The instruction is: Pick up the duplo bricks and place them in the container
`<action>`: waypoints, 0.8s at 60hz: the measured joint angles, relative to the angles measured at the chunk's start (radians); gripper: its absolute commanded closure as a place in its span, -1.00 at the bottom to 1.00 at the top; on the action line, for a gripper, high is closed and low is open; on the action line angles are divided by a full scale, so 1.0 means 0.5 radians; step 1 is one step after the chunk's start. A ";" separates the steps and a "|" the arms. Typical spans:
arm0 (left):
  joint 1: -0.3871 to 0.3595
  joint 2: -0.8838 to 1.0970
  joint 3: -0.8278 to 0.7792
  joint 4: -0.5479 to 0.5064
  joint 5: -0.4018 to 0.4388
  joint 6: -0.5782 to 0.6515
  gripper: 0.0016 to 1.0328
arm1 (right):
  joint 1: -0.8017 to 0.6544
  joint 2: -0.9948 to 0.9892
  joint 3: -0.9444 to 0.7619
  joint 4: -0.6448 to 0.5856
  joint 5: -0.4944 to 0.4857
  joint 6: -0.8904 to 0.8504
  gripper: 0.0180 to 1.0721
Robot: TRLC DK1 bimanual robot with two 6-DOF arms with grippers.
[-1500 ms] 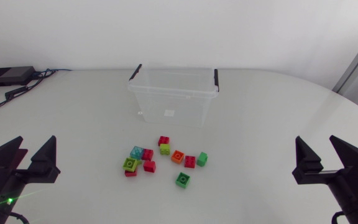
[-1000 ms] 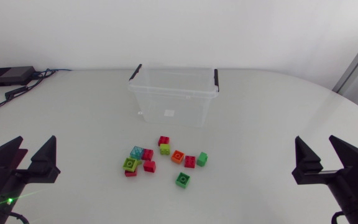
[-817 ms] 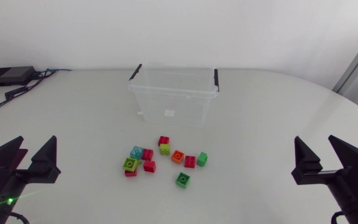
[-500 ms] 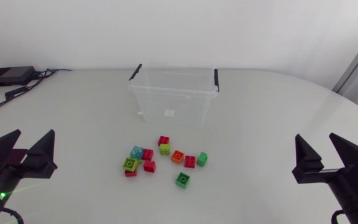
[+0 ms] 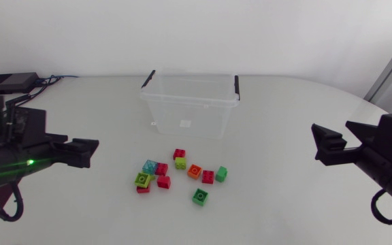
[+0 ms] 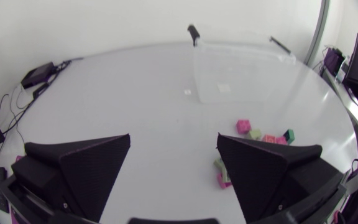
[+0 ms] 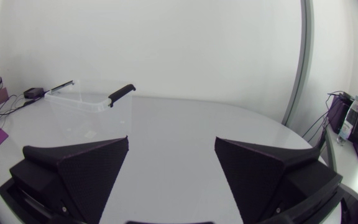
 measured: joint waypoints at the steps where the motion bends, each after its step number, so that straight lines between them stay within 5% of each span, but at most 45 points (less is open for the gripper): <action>1: -0.017 0.063 0.035 -0.044 0.000 -0.001 -0.88 | 0.008 0.031 0.010 -0.001 -0.005 0.000 -0.91; 25: -0.314 1.041 0.499 -0.523 0.027 0.031 -0.89 | 0.014 0.730 0.248 -0.199 -0.246 0.008 -0.91; 40: -0.524 1.268 0.602 -0.570 0.065 0.008 -0.86 | 0.109 0.949 0.411 -0.467 -0.259 -0.072 -0.91; 48: -0.581 1.368 0.682 -0.568 0.068 -0.046 -0.68 | 0.210 1.118 0.452 -0.471 -0.258 -0.169 -0.91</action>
